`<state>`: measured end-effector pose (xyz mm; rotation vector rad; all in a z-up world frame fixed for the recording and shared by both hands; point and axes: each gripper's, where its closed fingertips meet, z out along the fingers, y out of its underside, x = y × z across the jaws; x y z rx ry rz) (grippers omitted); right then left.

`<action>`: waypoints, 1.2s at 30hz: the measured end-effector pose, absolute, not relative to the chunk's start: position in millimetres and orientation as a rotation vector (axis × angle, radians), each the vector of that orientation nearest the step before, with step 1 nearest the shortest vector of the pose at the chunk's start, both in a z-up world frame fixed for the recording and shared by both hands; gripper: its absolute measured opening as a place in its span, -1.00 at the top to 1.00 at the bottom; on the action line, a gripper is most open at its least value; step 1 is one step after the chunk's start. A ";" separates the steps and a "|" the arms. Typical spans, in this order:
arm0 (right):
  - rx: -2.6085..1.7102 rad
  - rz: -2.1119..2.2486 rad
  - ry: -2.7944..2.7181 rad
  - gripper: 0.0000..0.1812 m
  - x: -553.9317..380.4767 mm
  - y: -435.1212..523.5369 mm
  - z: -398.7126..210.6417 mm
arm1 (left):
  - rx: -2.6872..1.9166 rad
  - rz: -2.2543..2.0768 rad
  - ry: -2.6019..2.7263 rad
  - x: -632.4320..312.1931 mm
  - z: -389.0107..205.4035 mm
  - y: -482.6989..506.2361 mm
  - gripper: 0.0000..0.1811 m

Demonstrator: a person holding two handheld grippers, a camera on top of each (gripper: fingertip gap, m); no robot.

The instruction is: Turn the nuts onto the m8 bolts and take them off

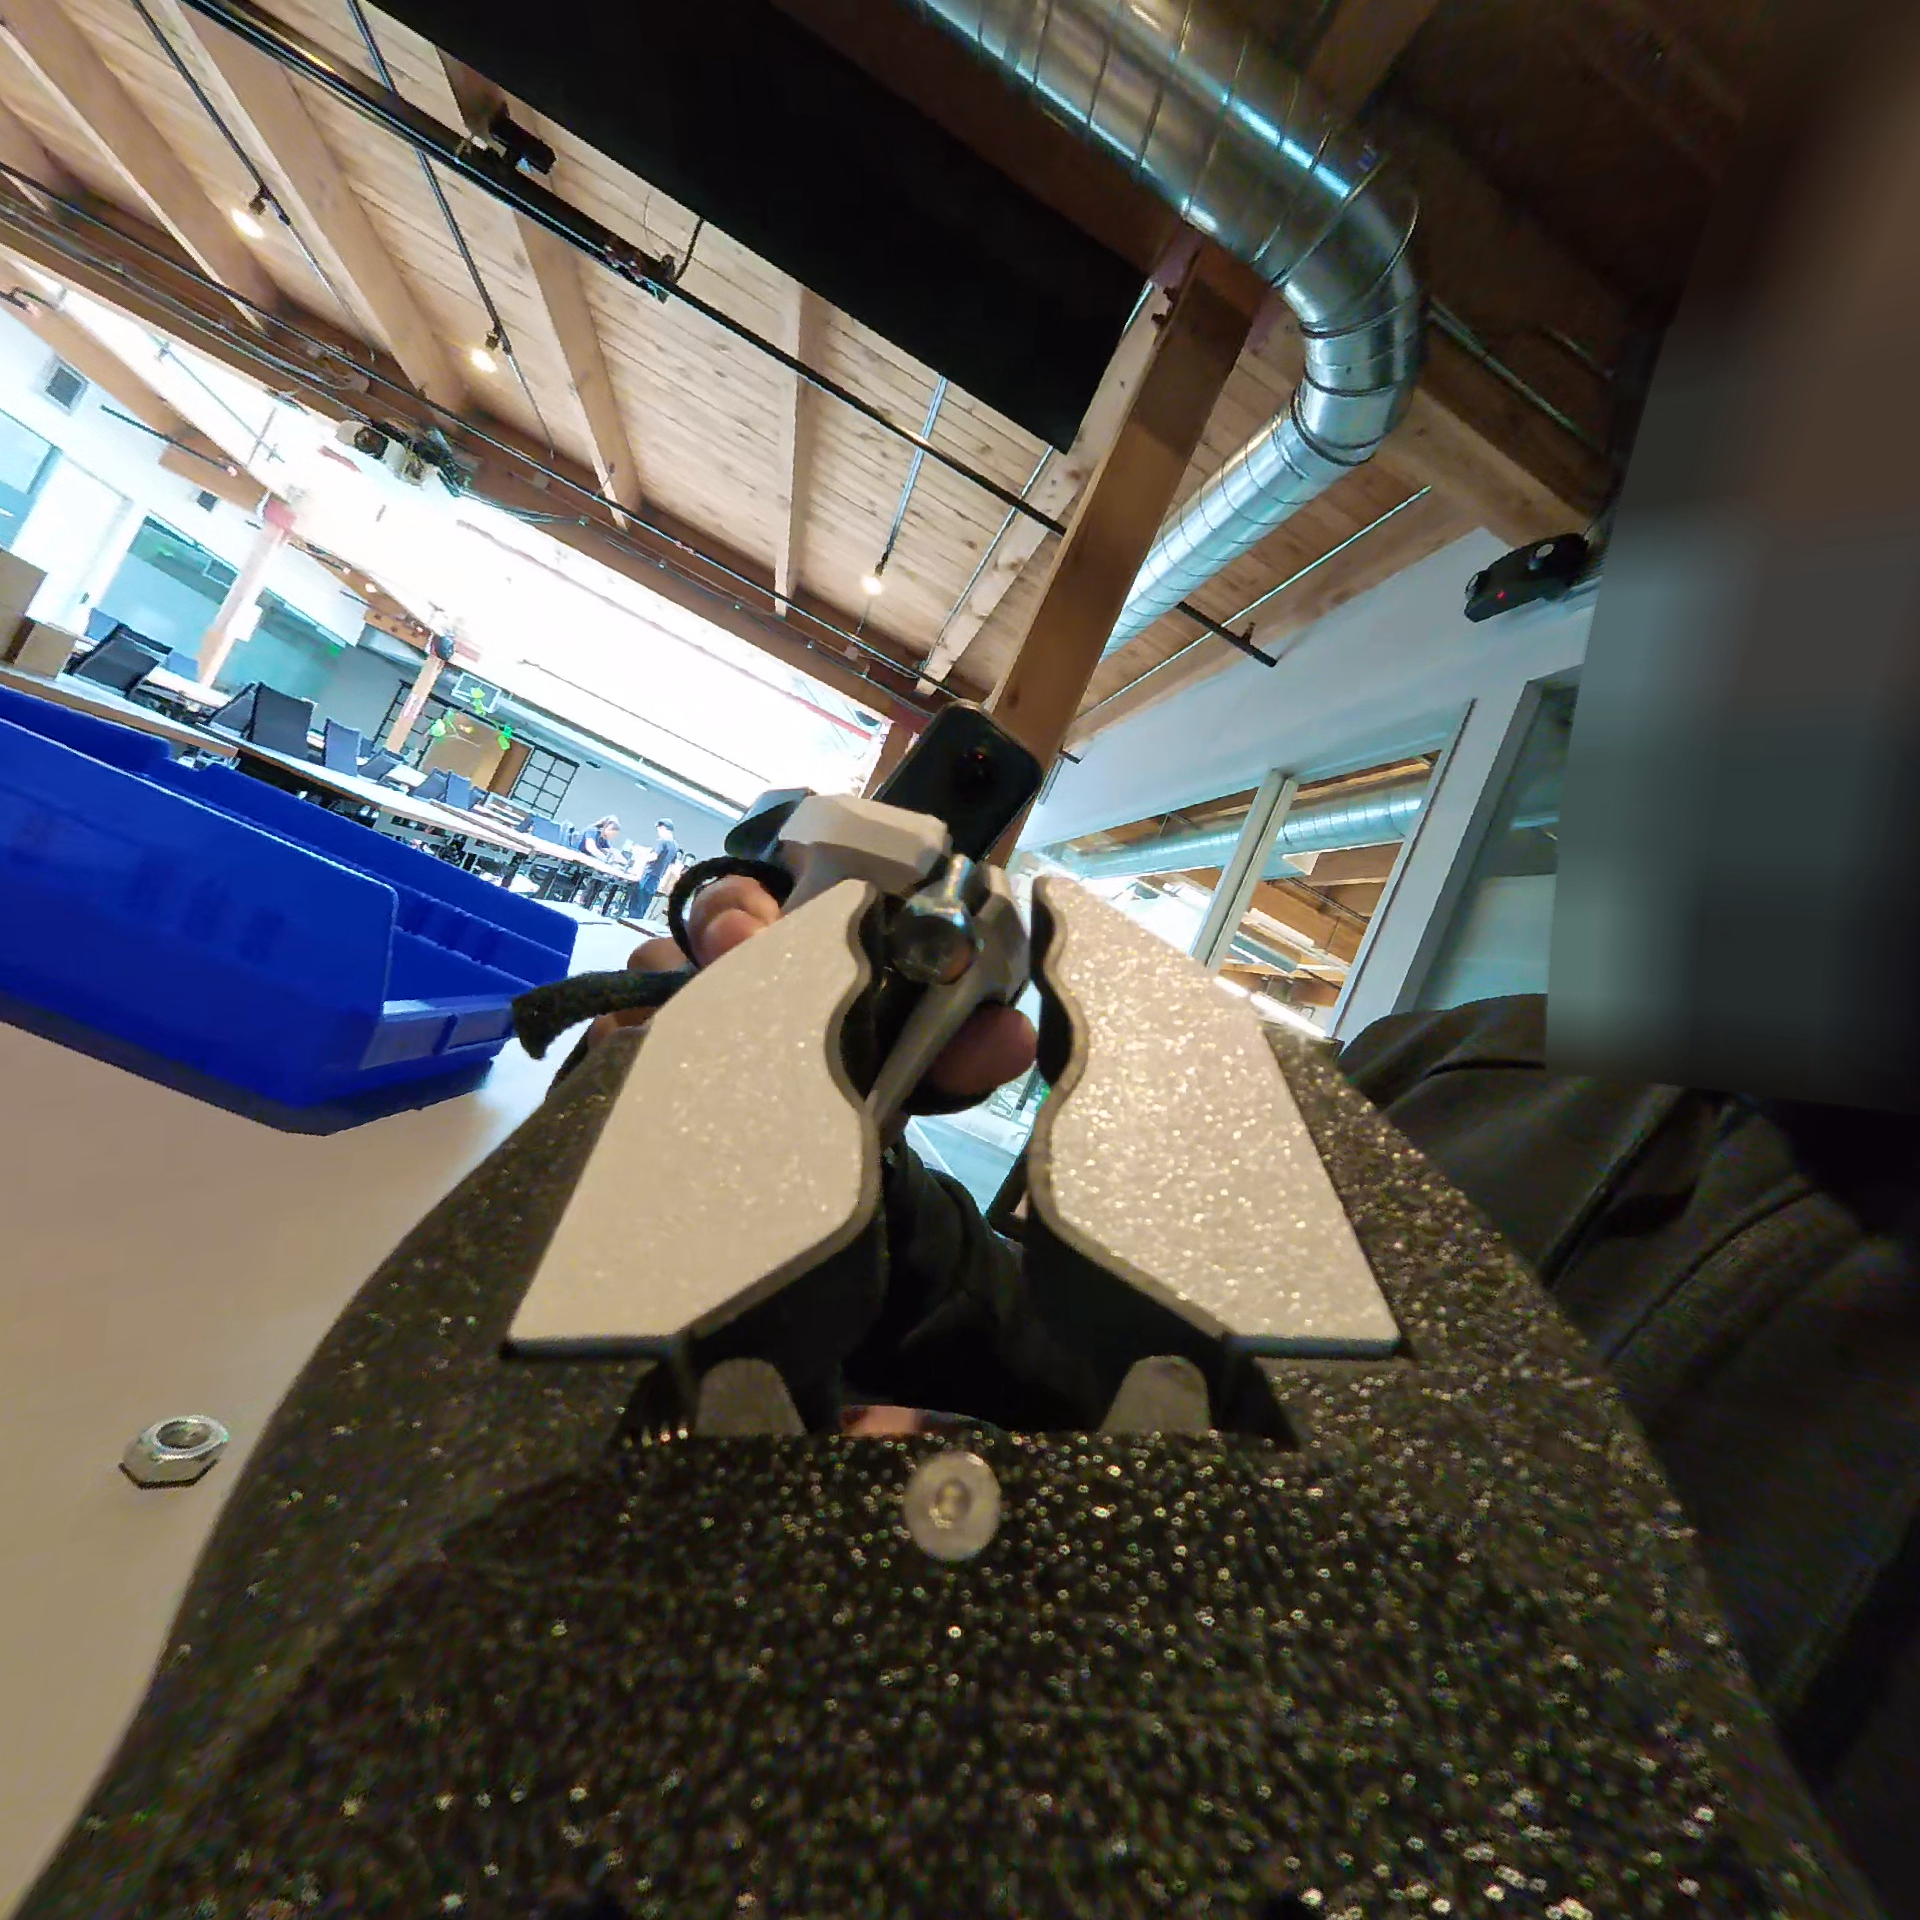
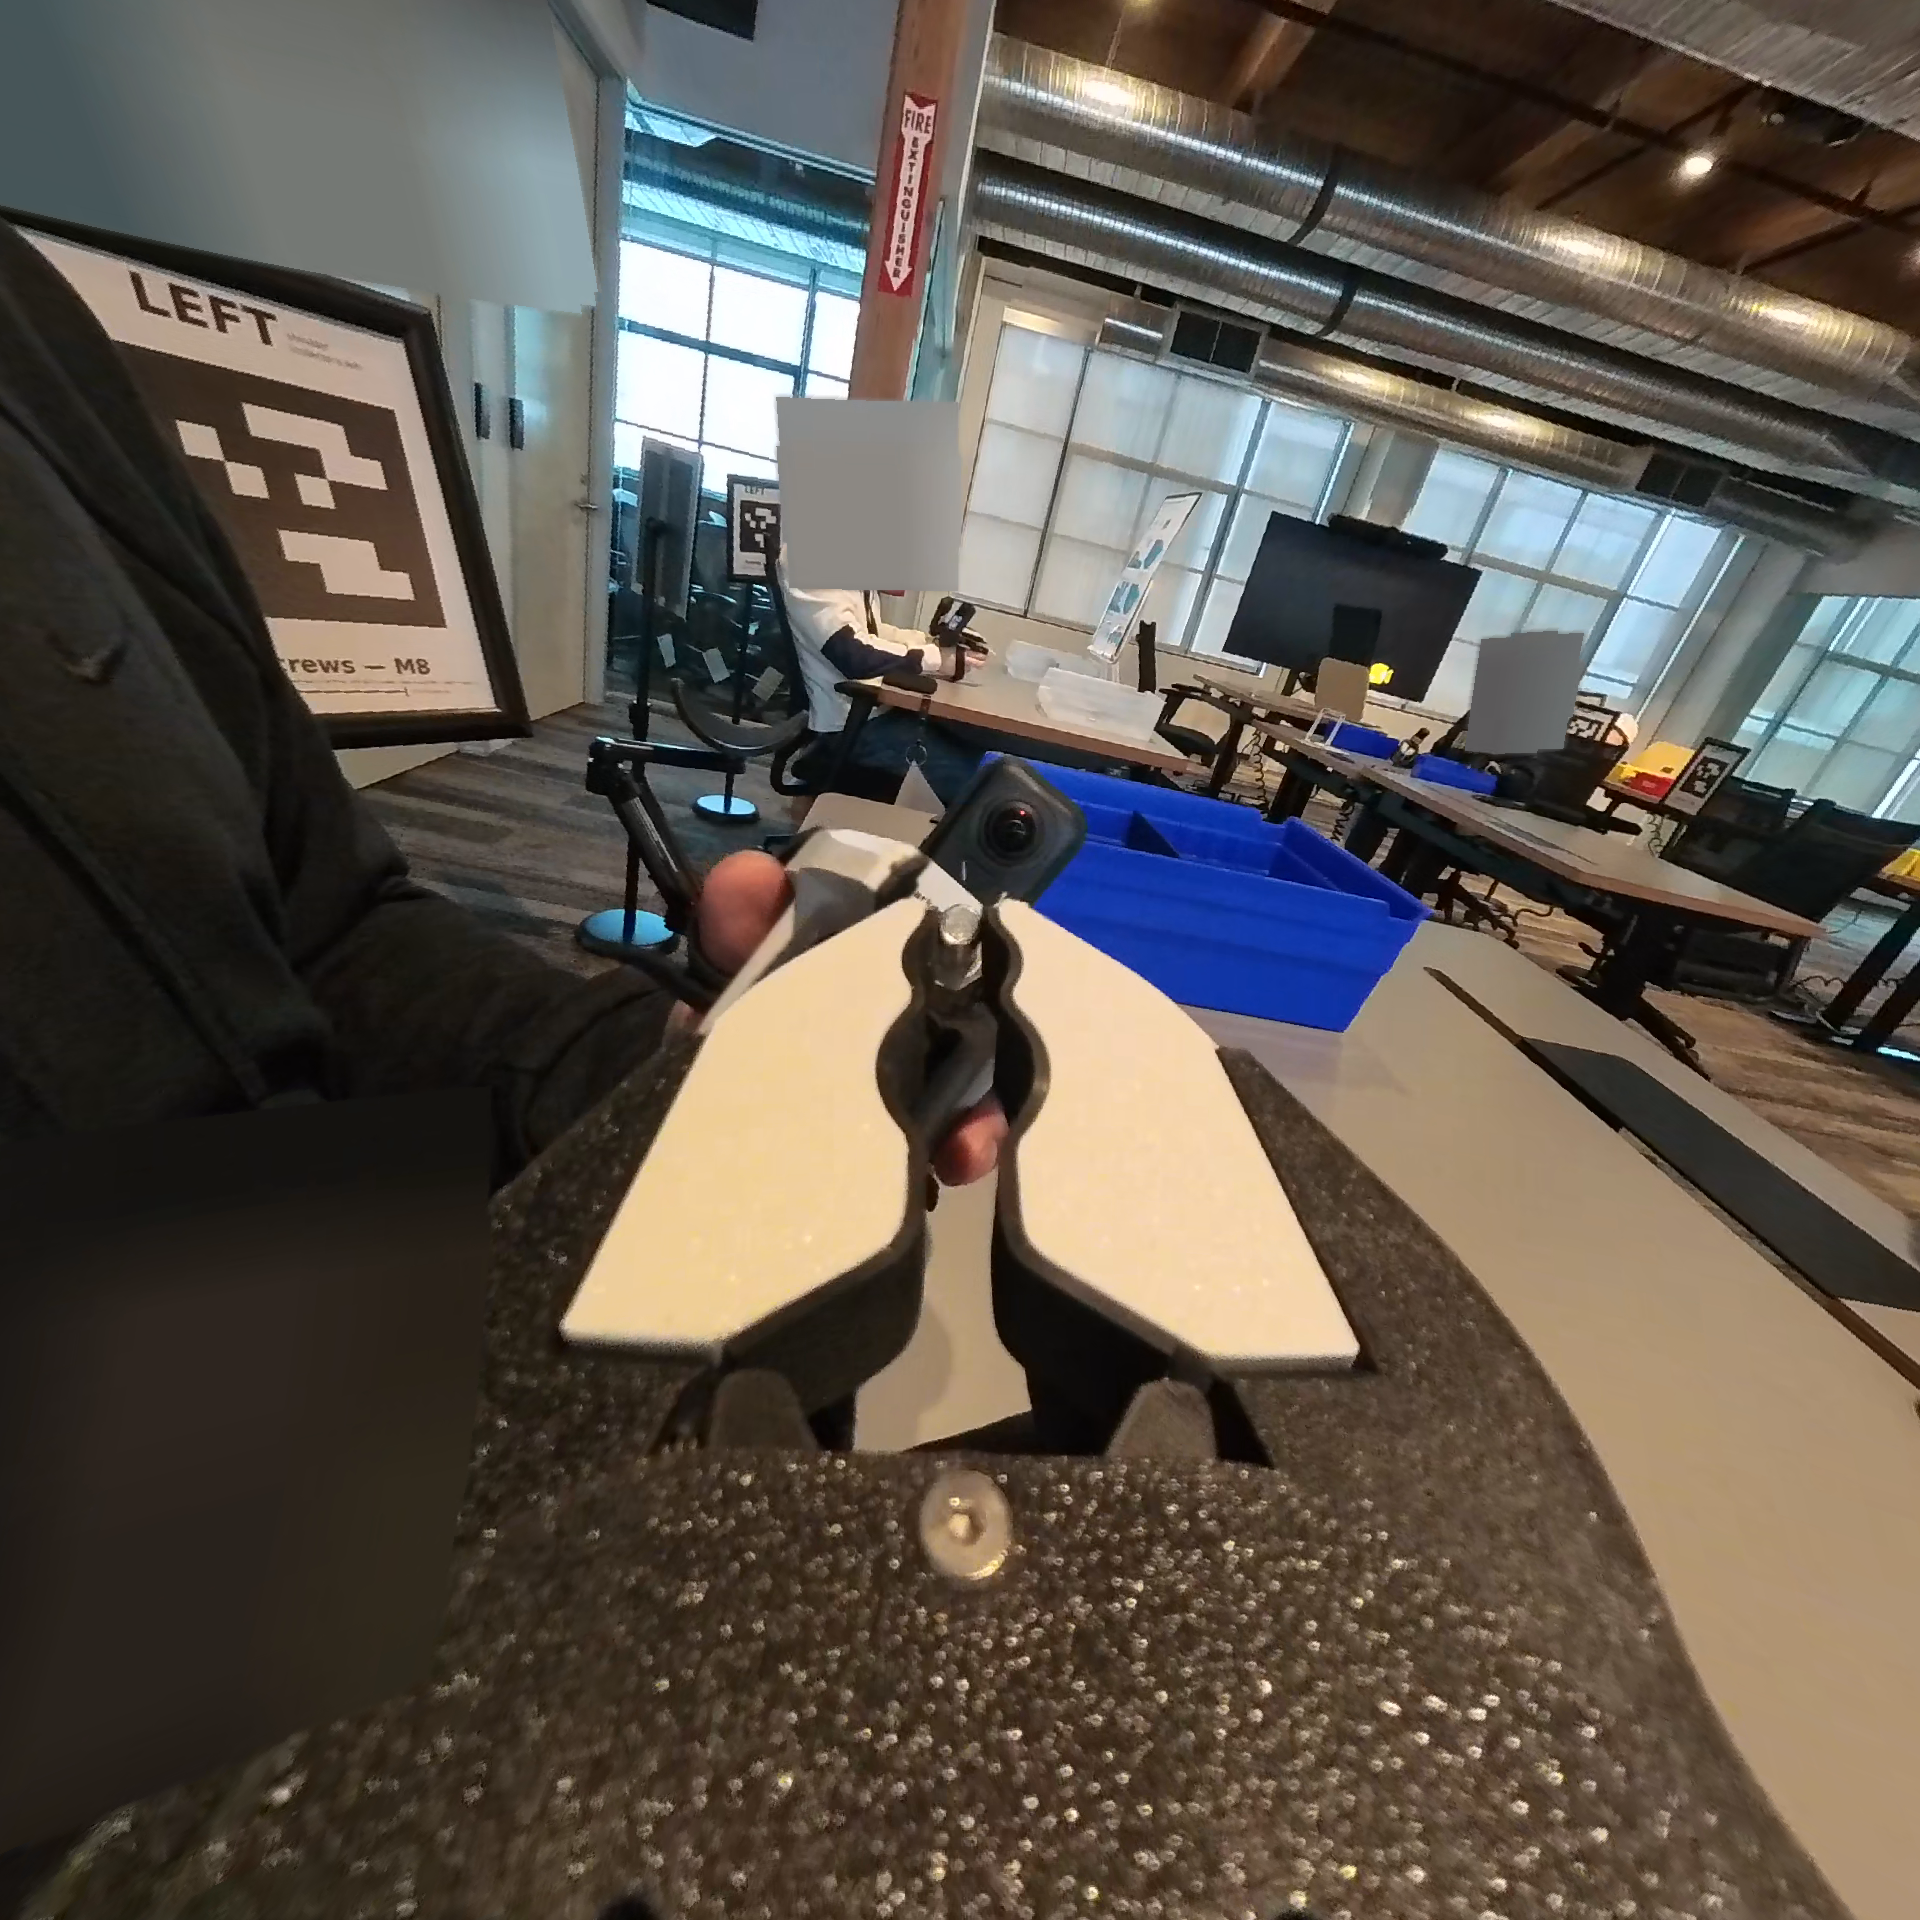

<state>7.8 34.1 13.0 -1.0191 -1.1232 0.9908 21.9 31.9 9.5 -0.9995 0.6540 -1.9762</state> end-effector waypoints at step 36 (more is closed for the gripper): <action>-1.777 0.488 -1.540 0.76 98.8 74.6 -95.5 | -1.049 -1.591 0.683 13.8 5.4 50.5 0.83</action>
